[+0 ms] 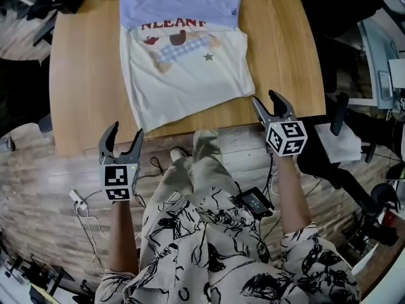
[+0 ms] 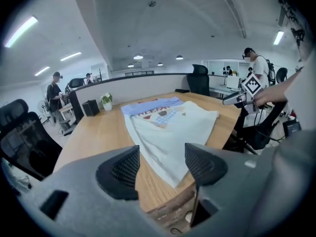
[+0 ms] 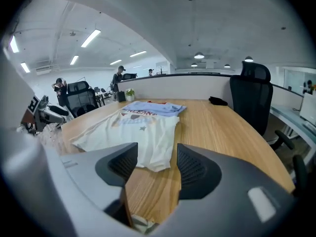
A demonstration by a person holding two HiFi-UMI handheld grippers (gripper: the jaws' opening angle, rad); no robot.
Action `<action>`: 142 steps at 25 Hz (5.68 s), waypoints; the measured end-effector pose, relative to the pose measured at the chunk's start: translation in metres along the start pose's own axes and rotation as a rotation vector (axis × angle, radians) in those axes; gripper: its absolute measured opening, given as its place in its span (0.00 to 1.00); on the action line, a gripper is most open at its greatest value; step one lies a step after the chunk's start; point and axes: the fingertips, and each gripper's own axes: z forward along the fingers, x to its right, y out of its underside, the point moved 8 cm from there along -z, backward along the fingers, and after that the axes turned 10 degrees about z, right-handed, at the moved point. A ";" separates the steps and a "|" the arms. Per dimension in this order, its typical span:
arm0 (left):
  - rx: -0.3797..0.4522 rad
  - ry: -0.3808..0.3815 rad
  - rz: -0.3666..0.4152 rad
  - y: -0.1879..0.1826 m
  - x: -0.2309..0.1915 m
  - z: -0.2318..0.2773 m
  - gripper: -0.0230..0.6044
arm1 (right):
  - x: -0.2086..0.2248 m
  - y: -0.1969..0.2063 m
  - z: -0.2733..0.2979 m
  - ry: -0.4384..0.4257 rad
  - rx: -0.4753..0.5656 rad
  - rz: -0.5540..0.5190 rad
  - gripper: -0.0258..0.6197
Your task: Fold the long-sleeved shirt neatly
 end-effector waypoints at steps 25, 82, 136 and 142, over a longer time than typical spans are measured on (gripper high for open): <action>-0.174 -0.070 -0.268 0.096 -0.002 0.042 0.08 | -0.013 0.037 0.069 0.006 -0.199 -0.224 0.43; 0.179 -0.137 -0.258 -0.040 -0.106 -0.048 0.07 | -0.011 -0.095 -0.054 -0.225 0.261 0.178 0.09; -0.035 0.082 -0.075 -0.143 -0.364 0.430 0.20 | 0.157 -0.251 0.415 0.015 -0.128 0.127 0.27; 0.160 0.213 -0.034 -0.156 -0.407 0.387 0.35 | 0.189 -0.289 0.384 -0.183 -0.018 0.127 0.38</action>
